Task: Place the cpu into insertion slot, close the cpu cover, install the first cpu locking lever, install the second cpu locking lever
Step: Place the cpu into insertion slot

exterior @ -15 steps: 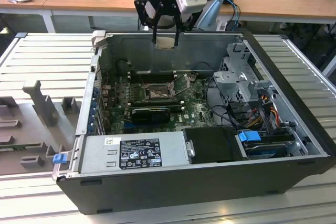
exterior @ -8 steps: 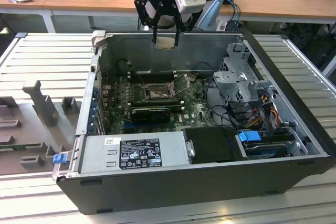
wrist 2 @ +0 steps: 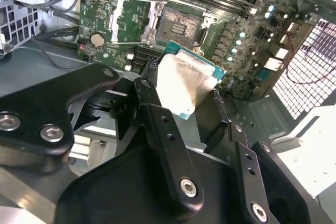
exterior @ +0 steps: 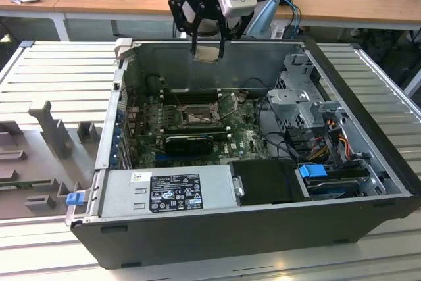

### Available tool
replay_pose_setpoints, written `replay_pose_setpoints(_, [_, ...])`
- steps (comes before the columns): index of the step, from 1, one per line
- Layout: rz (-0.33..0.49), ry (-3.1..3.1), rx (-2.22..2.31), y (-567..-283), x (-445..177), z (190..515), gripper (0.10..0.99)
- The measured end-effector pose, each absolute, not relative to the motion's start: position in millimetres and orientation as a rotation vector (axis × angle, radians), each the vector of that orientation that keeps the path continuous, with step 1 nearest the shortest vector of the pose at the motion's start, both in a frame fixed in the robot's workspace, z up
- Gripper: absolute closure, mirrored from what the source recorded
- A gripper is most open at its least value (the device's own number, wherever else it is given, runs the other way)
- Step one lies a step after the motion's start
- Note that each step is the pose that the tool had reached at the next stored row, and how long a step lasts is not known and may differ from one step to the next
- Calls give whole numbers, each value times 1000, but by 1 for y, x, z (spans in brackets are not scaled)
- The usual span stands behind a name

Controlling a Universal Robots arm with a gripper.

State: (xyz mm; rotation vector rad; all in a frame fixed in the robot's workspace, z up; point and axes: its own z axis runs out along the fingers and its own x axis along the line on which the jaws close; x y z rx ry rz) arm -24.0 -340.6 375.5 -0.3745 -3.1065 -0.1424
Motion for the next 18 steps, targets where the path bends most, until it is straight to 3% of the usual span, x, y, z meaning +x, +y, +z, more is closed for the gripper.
replay_pose_setpoints(18, [-143,-3091,-509,-341,-25,375,557])
